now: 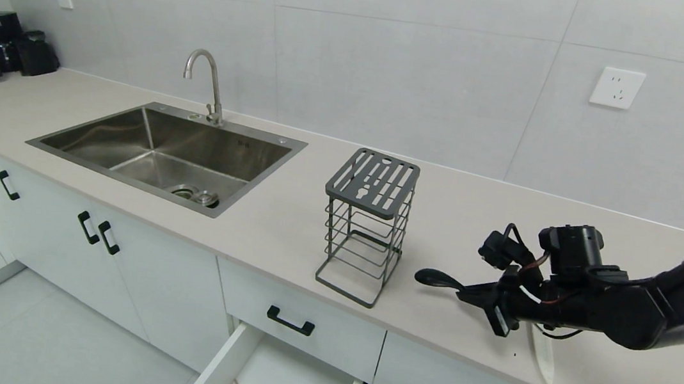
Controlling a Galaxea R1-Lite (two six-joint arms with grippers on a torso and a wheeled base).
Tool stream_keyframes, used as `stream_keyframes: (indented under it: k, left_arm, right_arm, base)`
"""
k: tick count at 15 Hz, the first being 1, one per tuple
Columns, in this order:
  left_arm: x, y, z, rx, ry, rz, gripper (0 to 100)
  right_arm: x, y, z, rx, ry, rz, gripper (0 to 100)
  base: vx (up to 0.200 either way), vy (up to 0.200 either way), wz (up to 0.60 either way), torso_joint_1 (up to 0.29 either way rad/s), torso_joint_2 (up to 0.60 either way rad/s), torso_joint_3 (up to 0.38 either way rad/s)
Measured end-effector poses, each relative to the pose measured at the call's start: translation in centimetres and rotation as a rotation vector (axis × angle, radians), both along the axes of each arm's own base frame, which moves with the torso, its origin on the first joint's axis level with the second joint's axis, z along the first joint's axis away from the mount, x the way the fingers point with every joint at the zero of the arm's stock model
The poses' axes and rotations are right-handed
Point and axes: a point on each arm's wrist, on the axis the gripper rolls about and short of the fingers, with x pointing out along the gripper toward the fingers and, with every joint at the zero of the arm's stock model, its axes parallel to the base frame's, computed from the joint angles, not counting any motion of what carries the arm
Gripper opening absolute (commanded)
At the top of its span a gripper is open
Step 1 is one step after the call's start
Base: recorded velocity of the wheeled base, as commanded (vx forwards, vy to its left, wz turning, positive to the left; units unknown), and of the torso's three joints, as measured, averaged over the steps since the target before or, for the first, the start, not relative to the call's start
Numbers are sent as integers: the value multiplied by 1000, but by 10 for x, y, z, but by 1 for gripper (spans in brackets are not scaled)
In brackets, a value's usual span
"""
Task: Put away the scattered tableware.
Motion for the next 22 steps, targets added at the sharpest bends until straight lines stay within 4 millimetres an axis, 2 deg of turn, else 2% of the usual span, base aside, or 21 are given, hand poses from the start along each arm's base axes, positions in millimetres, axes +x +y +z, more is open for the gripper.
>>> stream_keyframes:
  k: [2, 5, 9, 12, 17, 22]
  left_arm:
    - [0, 0, 0, 0, 0, 0, 100]
    - [0, 0, 0, 0, 0, 0, 100]
    - [0, 0, 0, 0, 0, 1, 100]
    - [0, 0, 0, 0, 0, 0, 100]
    - [0, 0, 0, 0, 0, 0, 100]
    - [0, 0, 0, 0, 0, 0, 100]
  right_arm:
    - [-7, 6, 8, 5, -21, 21, 0]
    - [-19, 34, 17, 24, -39, 99, 0]
    - [-46, 73, 16, 52, -12, 170, 0]
    - [-63, 84, 14, 56, 11, 210, 0]
    - [-74, 97, 21, 90, 18, 234, 0]
    - [-89, 129, 29, 167, 37, 222, 0]
  base:
    - [0, 0, 0, 0, 0, 0]
    - [0, 0, 0, 0, 0, 0]
    - [0, 0, 0, 0, 0, 0]
    - [0, 0, 0, 0, 0, 0]
    - [0, 0, 0, 0, 0, 0]
    - [0, 0, 0, 0, 0, 0]
